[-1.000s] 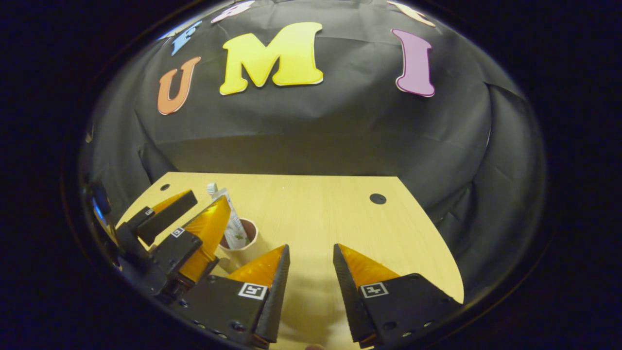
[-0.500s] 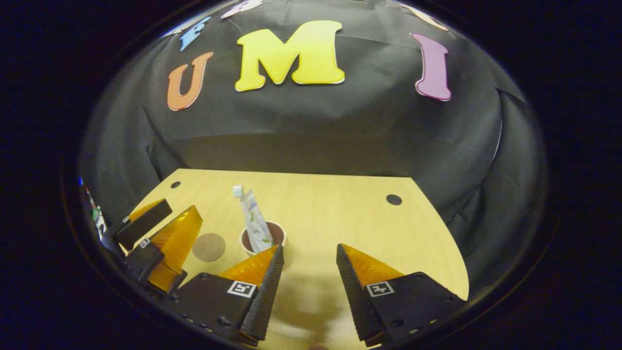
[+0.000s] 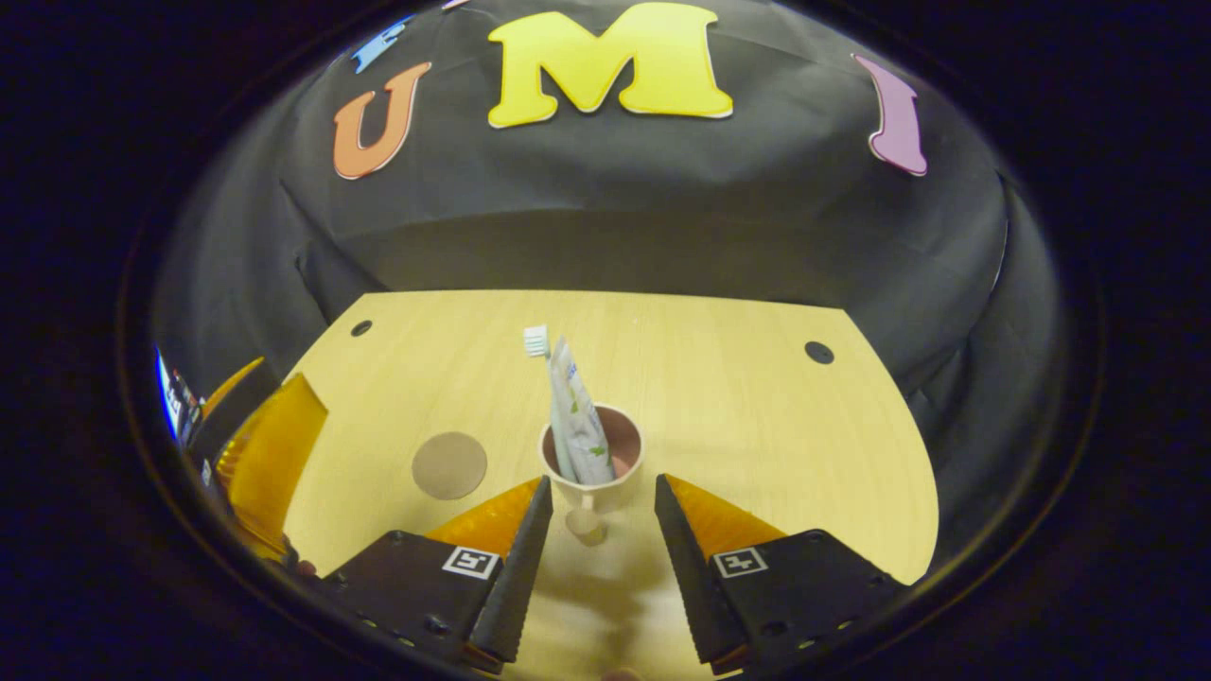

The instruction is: Put the toothbrush and toothpaste on the desktop into the cup, then pick up the cup and place it on the coaster on the desktop.

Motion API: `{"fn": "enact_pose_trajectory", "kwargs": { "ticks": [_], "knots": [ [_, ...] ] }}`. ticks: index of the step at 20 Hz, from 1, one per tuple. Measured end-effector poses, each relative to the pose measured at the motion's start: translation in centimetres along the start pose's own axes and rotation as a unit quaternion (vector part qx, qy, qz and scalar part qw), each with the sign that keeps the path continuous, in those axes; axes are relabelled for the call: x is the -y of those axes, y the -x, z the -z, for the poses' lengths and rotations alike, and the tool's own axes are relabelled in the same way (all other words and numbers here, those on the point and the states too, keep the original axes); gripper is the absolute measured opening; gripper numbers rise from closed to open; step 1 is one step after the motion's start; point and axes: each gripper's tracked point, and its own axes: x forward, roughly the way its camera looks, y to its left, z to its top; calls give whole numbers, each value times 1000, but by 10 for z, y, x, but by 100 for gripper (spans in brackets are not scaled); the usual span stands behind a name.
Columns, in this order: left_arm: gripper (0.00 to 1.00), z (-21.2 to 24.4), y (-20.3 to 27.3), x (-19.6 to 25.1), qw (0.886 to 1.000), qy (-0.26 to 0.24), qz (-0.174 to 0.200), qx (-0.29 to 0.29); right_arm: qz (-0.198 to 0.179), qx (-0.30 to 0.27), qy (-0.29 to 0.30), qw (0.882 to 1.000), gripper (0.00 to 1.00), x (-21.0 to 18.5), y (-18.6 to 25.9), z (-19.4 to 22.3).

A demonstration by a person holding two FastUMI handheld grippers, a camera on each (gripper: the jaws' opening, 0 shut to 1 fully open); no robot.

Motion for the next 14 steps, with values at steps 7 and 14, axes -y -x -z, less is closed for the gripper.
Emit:
{"fn": "enact_pose_trajectory", "kwargs": {
  "ticks": [7,14],
  "knots": [
    [96,-6,8,-45,1000,2,-26,-6,12,-119,-42,992,67,-4,-30,29],
    [97,7,11,-92,997,6,-72,-30,12,-214,-41,976,67,-9,-58,46]
  ]
}}
